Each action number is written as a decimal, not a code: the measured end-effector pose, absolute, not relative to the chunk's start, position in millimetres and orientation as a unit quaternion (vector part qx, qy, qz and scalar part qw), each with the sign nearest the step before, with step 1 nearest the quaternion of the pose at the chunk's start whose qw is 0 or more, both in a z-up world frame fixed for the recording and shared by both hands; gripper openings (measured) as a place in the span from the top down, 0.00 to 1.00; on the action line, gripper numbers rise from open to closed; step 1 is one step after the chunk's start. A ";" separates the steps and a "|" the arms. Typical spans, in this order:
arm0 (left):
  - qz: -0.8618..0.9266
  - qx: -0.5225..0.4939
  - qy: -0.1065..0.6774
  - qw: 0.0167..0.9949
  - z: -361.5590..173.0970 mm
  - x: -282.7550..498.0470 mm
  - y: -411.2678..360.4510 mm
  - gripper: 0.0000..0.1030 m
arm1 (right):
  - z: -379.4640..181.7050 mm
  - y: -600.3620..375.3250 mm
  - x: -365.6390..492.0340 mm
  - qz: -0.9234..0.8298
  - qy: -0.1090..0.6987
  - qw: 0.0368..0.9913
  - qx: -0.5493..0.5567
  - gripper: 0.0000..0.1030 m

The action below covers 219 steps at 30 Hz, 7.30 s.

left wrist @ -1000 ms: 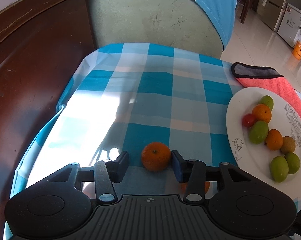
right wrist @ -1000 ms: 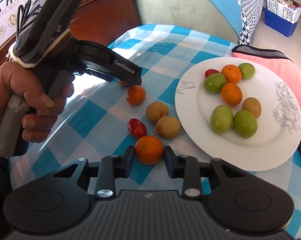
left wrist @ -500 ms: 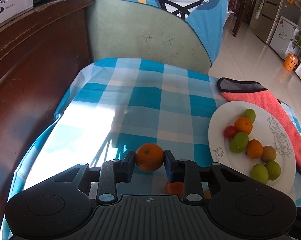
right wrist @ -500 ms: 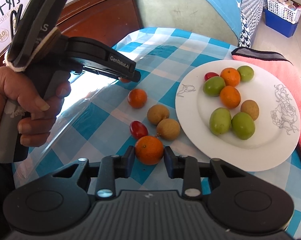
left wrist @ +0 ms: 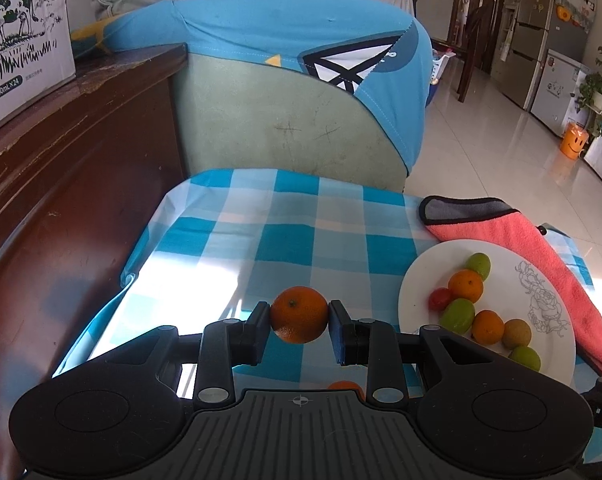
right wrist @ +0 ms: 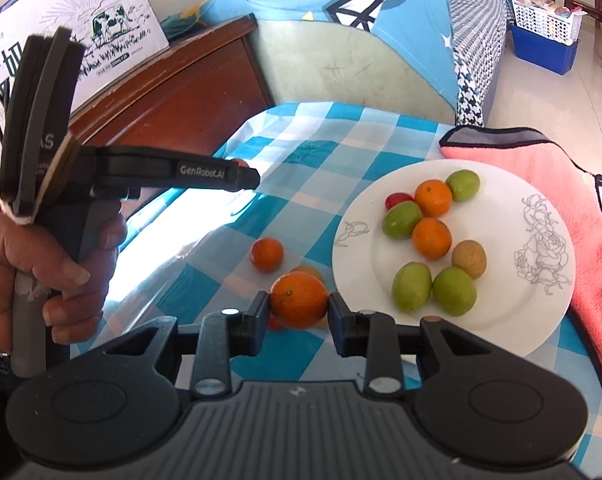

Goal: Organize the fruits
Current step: 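Carry both tangerines onto the white plate and open both tools, then move both tools back toward the remaining fruits beside the plate, then grasp the red tomato with the left tool while the right tool grasps a brown fruit, then carry the tomato and brown fruit onto the white plate and open both tools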

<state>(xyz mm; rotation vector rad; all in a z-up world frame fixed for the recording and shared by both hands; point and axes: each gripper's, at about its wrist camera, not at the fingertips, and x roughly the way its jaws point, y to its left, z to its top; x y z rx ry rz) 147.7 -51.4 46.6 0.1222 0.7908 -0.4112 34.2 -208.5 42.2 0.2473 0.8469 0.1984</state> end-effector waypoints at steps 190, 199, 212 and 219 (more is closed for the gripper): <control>-0.215 0.035 0.442 0.870 -3.5 65.2 -32.1 0.70 | -0.5 -191.9 17.0 0.046 0.430 0.900 0.057 0.72; -0.225 0.047 0.431 0.873 -5.2 54.9 -38.0 0.82 | -0.8 -194.6 17.6 0.047 0.438 0.894 0.080 0.72; -0.216 0.026 0.418 0.882 6.2 59.3 -33.7 0.82 | 4.0 -202.8 19.3 0.047 0.436 0.891 0.118 0.72; -0.225 0.030 0.388 0.893 24.7 58.6 -37.8 0.82 | 21.7 -211.2 16.6 0.047 0.411 0.901 0.132 0.72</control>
